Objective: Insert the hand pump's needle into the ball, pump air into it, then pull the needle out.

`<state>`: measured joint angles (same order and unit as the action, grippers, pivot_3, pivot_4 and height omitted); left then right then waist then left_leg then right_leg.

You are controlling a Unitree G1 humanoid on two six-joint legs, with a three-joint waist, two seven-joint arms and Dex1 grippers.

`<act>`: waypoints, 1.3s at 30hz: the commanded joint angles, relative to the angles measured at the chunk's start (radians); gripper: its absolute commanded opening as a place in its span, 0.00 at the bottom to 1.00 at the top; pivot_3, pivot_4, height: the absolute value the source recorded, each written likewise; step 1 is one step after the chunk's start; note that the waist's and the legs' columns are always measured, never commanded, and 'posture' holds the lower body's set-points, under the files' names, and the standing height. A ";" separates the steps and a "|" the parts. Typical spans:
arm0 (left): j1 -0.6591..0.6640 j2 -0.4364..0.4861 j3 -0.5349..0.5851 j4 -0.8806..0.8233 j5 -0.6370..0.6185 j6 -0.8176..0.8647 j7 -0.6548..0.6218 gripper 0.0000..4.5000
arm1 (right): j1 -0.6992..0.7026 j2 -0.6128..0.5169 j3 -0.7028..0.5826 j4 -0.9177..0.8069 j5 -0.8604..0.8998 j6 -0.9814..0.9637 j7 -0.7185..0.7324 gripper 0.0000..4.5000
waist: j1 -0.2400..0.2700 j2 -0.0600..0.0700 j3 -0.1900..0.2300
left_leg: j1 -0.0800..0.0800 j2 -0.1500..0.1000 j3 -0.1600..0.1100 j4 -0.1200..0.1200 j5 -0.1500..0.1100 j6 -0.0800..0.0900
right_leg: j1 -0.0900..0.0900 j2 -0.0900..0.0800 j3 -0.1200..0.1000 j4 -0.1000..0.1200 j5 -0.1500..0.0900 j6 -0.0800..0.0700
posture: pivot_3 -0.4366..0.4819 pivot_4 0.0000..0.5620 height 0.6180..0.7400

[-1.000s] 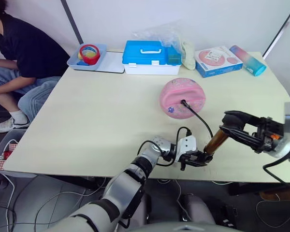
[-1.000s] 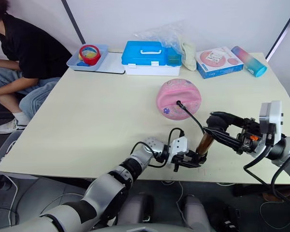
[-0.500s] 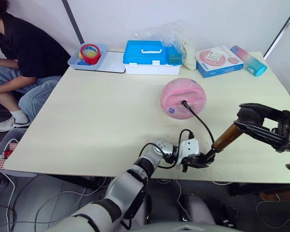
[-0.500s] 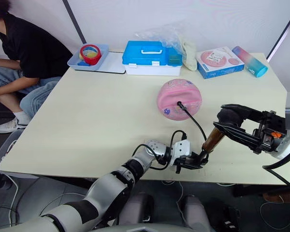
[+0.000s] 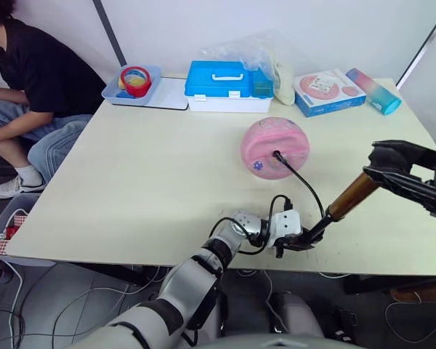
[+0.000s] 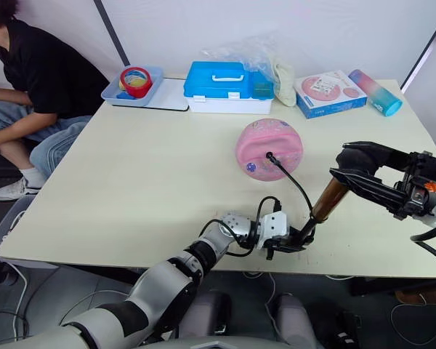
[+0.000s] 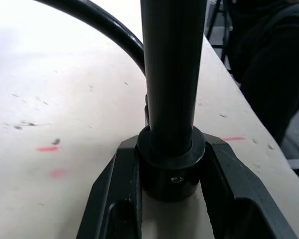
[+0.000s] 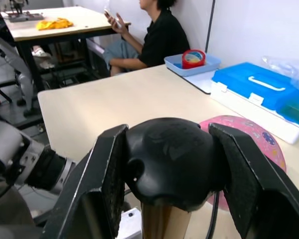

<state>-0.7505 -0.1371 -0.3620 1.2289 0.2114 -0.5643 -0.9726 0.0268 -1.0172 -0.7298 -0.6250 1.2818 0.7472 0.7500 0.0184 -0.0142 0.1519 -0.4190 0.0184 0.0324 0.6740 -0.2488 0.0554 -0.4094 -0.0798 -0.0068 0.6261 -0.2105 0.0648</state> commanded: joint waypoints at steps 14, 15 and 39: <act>0.002 -0.020 -0.037 0.031 0.076 -0.020 0.041 0.24 | 0.024 0.045 0.076 -0.008 -0.151 -0.047 0.007 0.46 | -0.001 -0.002 -0.001 | 0.000 0.000 0.000 0.000 0.000 0.000 | 0.000 0.000 0.000 0.000 0.000 0.000 | 0.48 0.27 1.00; 0.002 -0.020 -0.038 0.031 0.078 -0.021 0.046 0.24 | 0.033 0.056 0.092 -0.003 -0.172 -0.060 0.016 0.46 | -0.001 -0.002 -0.001 | 0.000 0.000 0.000 0.000 0.000 0.000 | 0.000 0.000 0.000 0.000 0.000 0.000 | 0.48 0.27 1.00; -0.001 -0.027 -0.019 0.035 0.056 0.049 0.056 0.24 | 0.146 0.326 0.450 0.245 -0.614 -0.396 0.120 0.46 | -0.002 -0.008 -0.004 | 0.003 0.001 0.000 0.001 0.000 0.000 | 0.002 0.001 -0.001 0.000 0.000 0.000 | 0.48 0.27 1.00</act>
<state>-0.7512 -0.1378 -0.3604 1.2431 0.2355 -0.5344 -0.9044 0.1557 -0.6874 -0.2853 -0.4185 0.7201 0.3531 0.8766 0.0165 -0.0217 0.1476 -0.4159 0.0190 0.0320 0.6752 -0.2489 0.0557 -0.4070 -0.0791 -0.0081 0.6261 -0.2105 0.0649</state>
